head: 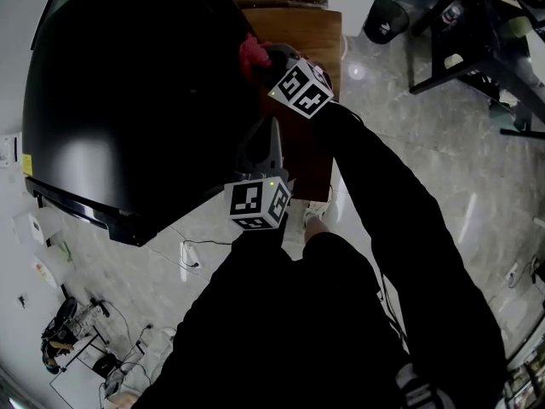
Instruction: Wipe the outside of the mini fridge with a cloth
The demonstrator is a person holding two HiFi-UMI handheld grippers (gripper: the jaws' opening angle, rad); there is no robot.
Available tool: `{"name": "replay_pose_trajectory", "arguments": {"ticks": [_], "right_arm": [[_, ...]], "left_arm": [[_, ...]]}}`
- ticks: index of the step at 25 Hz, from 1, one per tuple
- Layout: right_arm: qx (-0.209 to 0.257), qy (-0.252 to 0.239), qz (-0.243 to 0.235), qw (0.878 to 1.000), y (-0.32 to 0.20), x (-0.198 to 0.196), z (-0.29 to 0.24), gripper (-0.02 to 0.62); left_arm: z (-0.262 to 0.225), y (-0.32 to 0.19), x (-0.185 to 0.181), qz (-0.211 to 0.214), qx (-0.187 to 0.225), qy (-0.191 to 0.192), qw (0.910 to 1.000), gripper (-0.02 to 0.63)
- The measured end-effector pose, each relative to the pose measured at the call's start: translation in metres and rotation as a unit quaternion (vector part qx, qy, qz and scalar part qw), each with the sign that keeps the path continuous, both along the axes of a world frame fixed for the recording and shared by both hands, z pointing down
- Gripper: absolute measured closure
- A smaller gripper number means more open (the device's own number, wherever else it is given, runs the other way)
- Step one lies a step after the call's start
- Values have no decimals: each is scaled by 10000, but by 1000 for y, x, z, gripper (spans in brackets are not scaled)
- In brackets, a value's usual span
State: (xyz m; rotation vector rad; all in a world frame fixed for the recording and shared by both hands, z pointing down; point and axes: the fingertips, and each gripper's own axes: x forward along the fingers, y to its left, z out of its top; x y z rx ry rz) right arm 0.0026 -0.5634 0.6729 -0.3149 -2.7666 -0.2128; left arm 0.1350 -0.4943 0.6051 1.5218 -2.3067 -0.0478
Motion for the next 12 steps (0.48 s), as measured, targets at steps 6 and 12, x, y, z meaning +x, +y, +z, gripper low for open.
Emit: {"name": "replay_pose_trajectory", "arguments": {"ticks": [6, 12], "right_arm": [[-49, 374, 82, 9993, 1, -1, 40, 509], [-73, 1023, 120, 9947, -2, -1, 75, 508]], "left_arm": [[30, 7, 1, 14, -316, 126, 9994, 600], [43, 19, 6, -1, -452, 281, 9986, 600]]}}
